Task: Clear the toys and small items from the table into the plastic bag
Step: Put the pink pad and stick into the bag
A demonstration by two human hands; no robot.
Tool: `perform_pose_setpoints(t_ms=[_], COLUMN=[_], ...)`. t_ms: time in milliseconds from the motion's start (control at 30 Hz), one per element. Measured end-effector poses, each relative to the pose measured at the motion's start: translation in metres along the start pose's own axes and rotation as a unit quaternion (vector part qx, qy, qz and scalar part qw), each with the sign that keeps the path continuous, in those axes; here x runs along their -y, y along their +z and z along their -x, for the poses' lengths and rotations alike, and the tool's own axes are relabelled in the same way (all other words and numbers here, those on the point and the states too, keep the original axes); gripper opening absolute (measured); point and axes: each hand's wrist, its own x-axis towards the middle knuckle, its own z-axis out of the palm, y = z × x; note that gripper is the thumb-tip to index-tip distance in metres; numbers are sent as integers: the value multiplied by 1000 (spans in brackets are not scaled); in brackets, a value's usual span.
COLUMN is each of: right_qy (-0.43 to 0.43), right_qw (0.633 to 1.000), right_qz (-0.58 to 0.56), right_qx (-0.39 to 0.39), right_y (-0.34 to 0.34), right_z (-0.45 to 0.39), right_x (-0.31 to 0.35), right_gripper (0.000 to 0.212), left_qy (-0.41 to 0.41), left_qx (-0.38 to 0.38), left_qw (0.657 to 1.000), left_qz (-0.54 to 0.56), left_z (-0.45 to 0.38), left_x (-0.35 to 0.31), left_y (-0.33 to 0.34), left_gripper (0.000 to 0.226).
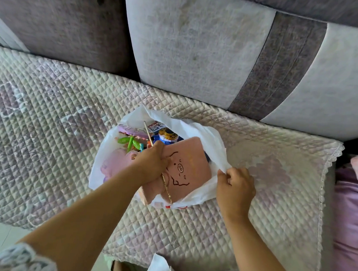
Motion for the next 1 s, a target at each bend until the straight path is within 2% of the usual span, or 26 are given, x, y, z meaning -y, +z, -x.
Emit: perform_pose_setpoints(t_ms=[233, 300, 367, 433, 567, 633, 700, 767, 800, 900, 1000], right_qy=[20, 20, 5, -6, -14, 4, 8, 12, 27, 94, 105], right_qw=[1000, 999, 997, 995, 995, 996, 995, 992, 990, 981, 979], right_qz=[-8, -25, -44, -70, -87, -90, -97, -114, -121, -124, -85], right_qx=[-23, -42, -65, -75, -52, -19, 21, 53, 68, 116, 154], right_y=[5, 6, 8, 8, 8, 8, 9, 9, 9, 8, 11], right_z=[-1, 0, 3, 4, -2, -8, -15, -23, -26, -36, -44], right_x=[-22, -24, -25, -25, -24, -24, -24, -25, -25, -25, -26], right_gripper=[18, 19, 18, 16, 16, 16, 17, 11, 16, 56, 69], left_qy=[74, 75, 63, 59, 80, 134, 192, 212, 212, 202, 158], left_qx=[122, 125, 77, -13, -161, -175, -147, -119, -111, -92, -83], left_qw=[977, 964, 958, 961, 971, 965, 959, 959, 961, 962, 976], left_qz=[-159, -222, -270, -271, -155, -143, -146, -143, -141, -158, -123], left_z=[-36, -40, -40, -37, -26, -20, -15, -14, -16, -23, -32], left_x=[-39, -43, -39, -32, -13, -6, -5, -8, -10, -13, -14], left_y=[16, 17, 18, 23, 40, 47, 50, 48, 45, 39, 37], left_gripper=[35, 40, 40, 43, 59, 63, 73, 85, 87, 79, 69])
